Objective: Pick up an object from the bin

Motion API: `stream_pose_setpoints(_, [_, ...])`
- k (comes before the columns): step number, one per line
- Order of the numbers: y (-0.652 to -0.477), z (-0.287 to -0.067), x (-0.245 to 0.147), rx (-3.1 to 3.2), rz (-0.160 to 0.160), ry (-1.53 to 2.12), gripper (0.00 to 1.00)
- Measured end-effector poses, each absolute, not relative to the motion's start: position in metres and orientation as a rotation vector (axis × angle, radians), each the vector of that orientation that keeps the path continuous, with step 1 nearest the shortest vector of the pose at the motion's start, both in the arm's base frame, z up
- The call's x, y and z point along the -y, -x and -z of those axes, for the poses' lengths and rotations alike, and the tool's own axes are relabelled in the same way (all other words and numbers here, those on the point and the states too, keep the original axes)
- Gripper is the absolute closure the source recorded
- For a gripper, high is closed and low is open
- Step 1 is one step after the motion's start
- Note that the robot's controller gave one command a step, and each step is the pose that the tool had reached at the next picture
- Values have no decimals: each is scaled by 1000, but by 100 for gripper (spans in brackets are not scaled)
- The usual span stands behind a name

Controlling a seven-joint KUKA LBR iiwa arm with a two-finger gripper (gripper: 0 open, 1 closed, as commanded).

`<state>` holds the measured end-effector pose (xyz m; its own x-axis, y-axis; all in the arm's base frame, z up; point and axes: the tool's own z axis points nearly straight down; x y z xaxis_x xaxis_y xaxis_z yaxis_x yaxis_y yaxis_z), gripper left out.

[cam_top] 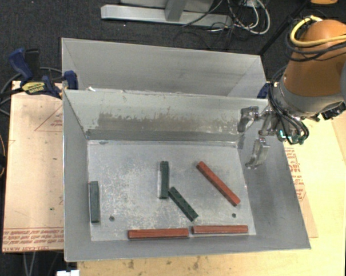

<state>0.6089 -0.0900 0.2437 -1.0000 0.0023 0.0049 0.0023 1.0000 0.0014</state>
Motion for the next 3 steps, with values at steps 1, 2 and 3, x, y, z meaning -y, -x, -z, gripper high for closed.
stream_pose_setpoints(1, [-626, -115, 40, 3087, 5, -567, 0])
stream_pose_setpoints(2, [-610, -68, 74, 3096, 4, -525, 0])
stream_pose_setpoints(3, [-615, -75, 74, 3107, -4, -534, 100])
